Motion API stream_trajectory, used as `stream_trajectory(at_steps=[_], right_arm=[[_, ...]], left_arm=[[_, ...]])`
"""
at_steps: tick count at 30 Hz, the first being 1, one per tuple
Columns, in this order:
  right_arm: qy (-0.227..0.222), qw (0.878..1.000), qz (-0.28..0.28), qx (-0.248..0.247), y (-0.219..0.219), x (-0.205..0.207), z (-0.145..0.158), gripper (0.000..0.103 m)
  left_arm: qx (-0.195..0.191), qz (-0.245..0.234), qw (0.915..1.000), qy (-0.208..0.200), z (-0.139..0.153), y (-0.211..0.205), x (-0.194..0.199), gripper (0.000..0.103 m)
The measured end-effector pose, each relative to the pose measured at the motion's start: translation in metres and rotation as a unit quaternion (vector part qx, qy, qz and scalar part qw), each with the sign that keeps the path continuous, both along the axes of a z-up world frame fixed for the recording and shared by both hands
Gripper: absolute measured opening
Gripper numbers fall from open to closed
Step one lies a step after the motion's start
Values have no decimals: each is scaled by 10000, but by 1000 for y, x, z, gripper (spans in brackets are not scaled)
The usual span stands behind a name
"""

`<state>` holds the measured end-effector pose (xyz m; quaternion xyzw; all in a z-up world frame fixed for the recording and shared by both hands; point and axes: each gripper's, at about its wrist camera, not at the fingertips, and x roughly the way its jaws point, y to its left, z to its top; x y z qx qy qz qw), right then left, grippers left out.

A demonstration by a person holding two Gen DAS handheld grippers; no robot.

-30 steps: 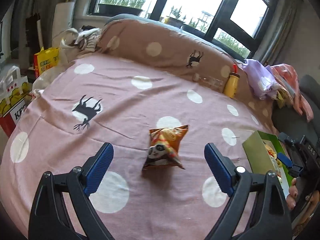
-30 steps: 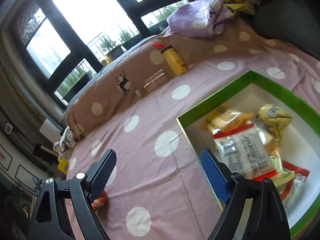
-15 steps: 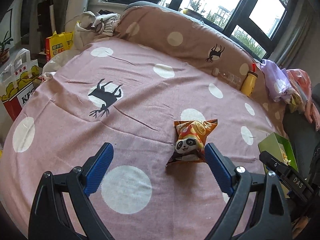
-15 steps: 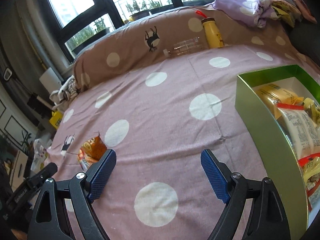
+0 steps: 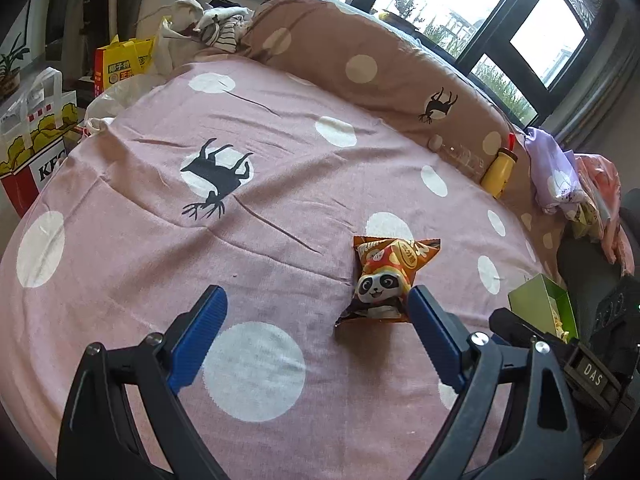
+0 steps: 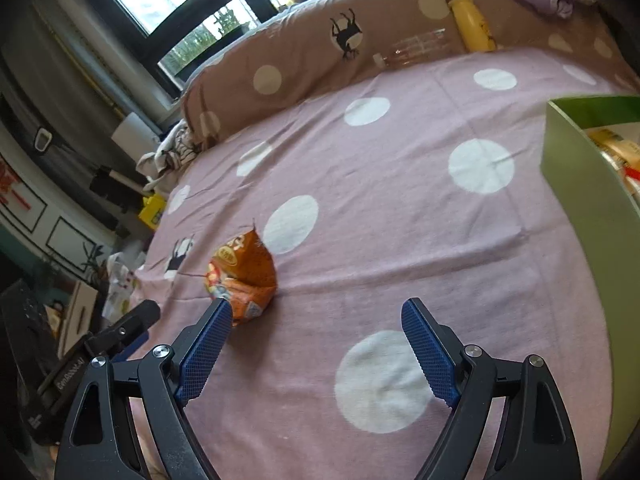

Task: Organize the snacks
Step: 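Move the right gripper back toward the orange panda chip bag, then grasp the orange panda chip bag with the right gripper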

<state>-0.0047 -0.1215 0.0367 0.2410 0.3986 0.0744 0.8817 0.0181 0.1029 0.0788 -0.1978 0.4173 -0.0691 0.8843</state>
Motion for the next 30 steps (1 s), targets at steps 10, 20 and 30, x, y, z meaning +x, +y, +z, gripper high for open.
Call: stream_trajectory(at_steps=[10, 20, 30], right_arm=[[564, 9975, 405, 133, 54, 71, 4, 87], [994, 9932, 519, -330, 78, 97, -32, 64], [1136, 9906, 759, -71, 49, 44, -11, 57]], left_arm=[[-183, 107, 9993, 317, -9, 12, 9, 84], [-208, 138, 9991, 334, -8, 19, 9, 83], [-9, -92, 9995, 310, -6, 5, 6, 83]])
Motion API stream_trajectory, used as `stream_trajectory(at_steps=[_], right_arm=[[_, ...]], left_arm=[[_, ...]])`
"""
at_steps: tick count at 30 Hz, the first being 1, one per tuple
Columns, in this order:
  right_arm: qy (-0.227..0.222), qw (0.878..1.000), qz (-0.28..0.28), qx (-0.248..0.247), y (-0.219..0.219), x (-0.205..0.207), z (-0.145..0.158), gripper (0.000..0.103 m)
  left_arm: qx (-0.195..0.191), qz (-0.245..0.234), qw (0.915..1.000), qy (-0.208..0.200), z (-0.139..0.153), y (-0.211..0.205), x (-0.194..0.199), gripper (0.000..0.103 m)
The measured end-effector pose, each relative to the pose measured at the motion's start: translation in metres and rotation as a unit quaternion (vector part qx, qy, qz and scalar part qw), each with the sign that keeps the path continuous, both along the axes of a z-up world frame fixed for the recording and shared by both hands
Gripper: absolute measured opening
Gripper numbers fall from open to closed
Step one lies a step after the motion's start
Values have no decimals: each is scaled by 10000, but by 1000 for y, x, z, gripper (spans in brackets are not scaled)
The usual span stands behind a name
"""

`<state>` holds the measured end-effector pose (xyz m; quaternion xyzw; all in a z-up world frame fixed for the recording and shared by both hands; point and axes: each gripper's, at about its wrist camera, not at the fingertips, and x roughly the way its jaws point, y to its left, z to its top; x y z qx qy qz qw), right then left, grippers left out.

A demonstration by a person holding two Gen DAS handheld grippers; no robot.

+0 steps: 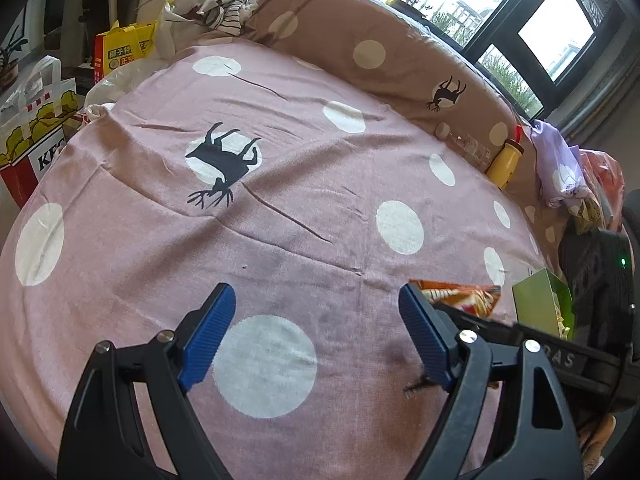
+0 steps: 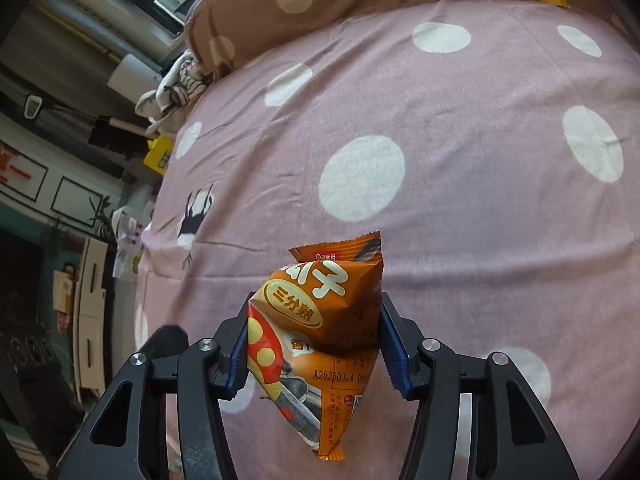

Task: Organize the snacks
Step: 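Grasp the orange panda chip bag with the right gripper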

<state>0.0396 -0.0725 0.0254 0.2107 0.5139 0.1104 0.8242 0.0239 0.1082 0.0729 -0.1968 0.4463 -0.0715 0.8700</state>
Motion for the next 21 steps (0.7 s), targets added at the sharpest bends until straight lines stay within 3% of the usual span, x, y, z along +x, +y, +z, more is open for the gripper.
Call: stream_trajectory(at_steps=[5, 10, 15, 21], right_arm=[[303, 9995, -78, -84, -23, -37, -12, 57], [398, 9977, -386, -384, -44, -47, -17, 58], [97, 9974, -707, -132, -67, -53, -7, 66], [-81, 9966, -799, 164, -78, -60, 1, 67]], left_arm=[[74, -228, 9997, 49, -2, -16, -3, 83], [-61, -808, 9967, 35, -3, -43, -10, 83], [-380, -1434, 9889, -18, -3, -71, -18, 83], [-831, -2089, 9743, 123, -11, -108, -23, 82]])
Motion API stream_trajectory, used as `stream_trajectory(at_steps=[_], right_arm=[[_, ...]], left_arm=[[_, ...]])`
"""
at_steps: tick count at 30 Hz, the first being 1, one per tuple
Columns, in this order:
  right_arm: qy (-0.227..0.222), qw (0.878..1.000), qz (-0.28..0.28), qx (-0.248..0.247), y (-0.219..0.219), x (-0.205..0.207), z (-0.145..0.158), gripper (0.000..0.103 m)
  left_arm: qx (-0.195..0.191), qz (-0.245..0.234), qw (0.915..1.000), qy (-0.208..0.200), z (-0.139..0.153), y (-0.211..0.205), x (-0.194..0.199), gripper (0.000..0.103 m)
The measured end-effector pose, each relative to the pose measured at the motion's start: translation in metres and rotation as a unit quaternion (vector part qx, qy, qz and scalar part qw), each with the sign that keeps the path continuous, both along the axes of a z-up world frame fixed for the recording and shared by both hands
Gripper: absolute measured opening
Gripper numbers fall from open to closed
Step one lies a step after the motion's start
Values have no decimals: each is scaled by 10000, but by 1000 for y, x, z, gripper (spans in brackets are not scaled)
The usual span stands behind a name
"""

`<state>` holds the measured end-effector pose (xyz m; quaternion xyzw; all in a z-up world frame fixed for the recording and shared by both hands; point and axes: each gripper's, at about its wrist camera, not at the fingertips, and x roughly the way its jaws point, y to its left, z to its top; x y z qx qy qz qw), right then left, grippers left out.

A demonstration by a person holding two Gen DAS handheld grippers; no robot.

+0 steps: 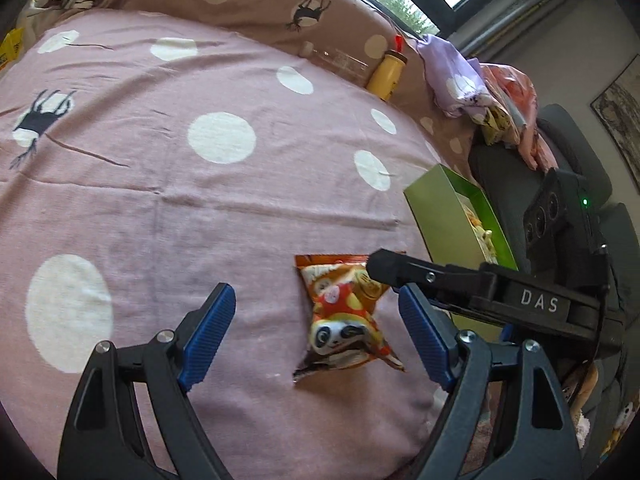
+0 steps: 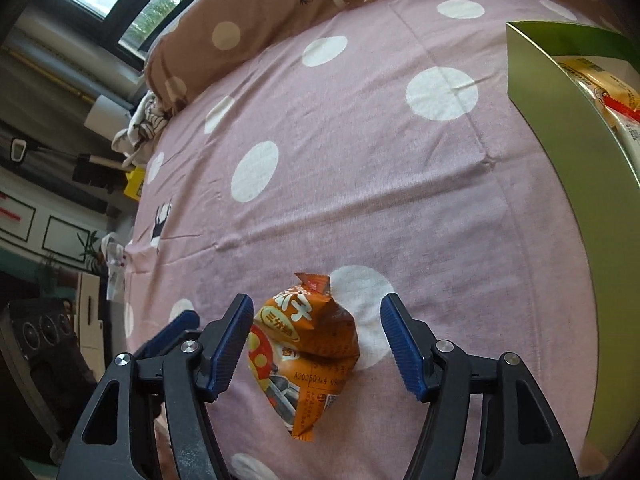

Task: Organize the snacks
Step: 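Grasp the orange panda chip bag with the right gripper, then carry the panda chip bag into the green box and open the right gripper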

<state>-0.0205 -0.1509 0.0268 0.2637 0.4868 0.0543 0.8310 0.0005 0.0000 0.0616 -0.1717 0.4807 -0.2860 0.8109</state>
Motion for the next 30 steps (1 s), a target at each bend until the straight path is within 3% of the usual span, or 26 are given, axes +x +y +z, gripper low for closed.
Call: stream_trajectory(at_steps=[3, 8, 11, 12, 15, 18, 22, 27, 30], right_arm=[[-44, 9998, -138, -104, -4, -2, 1, 67], [162, 9988, 89, 456, -5, 2, -11, 67], [283, 9968, 263, 696, -1, 6, -20, 67], [357, 9946, 376, 900, 0, 9, -25, 67], [500, 9921, 432, 1069, 3, 12, -34, 66], [387, 9932, 444, 1000, 6, 9, -28, 65], [-92, 9935, 503, 1020, 2, 0, -4, 64], [-864, 9901, 328, 1059, -21, -17, 36, 64], [-1149, 9903, 144, 767, -39, -31, 52, 65]], left_arm=[[115, -202, 9997, 43, -6, -15, -1, 77], [159, -363, 9990, 207, -18, -29, 1, 59], [176, -413, 9986, 286, -22, -33, 1, 56], [187, -437, 9984, 301, -23, -34, 1, 45], [248, -417, 9985, 238, -21, -34, 0, 44], [367, -388, 9986, -54, -9, -37, -6, 43], [514, -325, 9960, -650, 21, -46, -16, 43], [877, -436, 9820, -1617, 65, -84, -32, 43], [890, -609, 9765, -1867, 76, -110, -36, 43]])
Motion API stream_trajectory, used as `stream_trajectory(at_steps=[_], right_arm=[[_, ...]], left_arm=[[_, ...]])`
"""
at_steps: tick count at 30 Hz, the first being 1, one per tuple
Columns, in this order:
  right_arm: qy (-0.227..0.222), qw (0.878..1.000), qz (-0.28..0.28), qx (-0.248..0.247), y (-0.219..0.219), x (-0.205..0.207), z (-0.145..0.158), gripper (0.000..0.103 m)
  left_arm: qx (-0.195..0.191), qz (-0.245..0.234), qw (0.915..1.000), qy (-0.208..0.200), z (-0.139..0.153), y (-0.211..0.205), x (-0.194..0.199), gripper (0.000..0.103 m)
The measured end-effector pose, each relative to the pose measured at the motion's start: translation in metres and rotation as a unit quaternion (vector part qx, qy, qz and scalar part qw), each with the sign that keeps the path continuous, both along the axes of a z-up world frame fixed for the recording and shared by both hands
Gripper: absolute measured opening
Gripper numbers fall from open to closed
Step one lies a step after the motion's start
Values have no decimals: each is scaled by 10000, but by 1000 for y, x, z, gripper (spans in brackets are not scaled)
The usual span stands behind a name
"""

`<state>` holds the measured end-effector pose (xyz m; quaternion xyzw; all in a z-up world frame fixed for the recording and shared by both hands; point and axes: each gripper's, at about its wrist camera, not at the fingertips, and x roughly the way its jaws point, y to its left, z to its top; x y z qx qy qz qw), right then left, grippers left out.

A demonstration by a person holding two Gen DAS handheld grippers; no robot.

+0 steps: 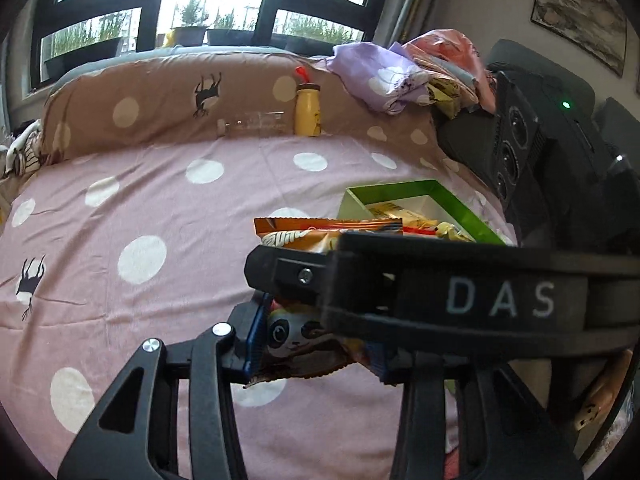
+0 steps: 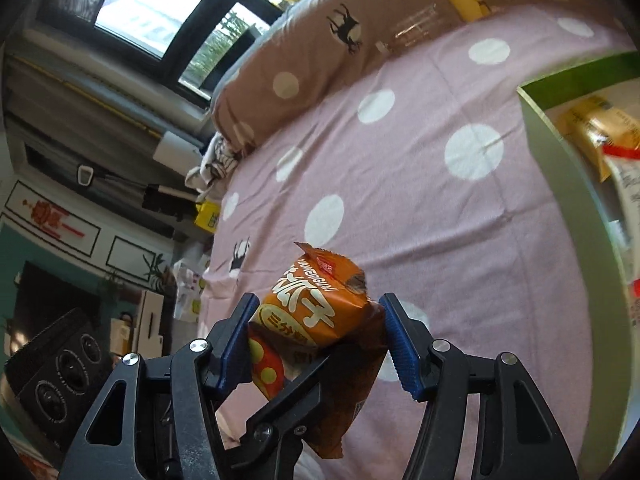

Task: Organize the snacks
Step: 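Carry the panda chip bag into the green box and open the right gripper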

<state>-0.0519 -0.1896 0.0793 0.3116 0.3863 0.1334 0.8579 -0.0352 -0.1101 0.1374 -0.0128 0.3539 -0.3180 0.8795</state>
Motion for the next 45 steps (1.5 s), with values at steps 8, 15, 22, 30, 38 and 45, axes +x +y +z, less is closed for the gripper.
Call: stream_trajectory(at_steps=[8, 15, 22, 30, 38, 45], right_arm=[[-342, 9928, -1145, 94, -89, -43, 15, 65], [-246, 9820, -1818, 450, -148, -68, 2, 65], [-14, 9707, -2330, 589, -180, -84, -12, 65], [443, 9636, -2580, 541, -197, -82, -33, 65], [659, 9614, -2636, 438, -197, -78, -38, 65], [728, 9580, -2754, 318, -197, -79, -37, 68]], left_arm=[[-201, -782, 9967, -77, 7, -79, -7, 43], [-115, -1362, 9906, 96, -2, -138, -10, 43], [-109, -1706, 9840, 507, -14, -175, -7, 42], [-65, -1664, 9809, 1008, -35, -191, -2, 43], [58, -1664, 9790, 1175, -40, -192, 2, 43], [297, -1464, 9832, 1052, -37, -186, 0, 56]])
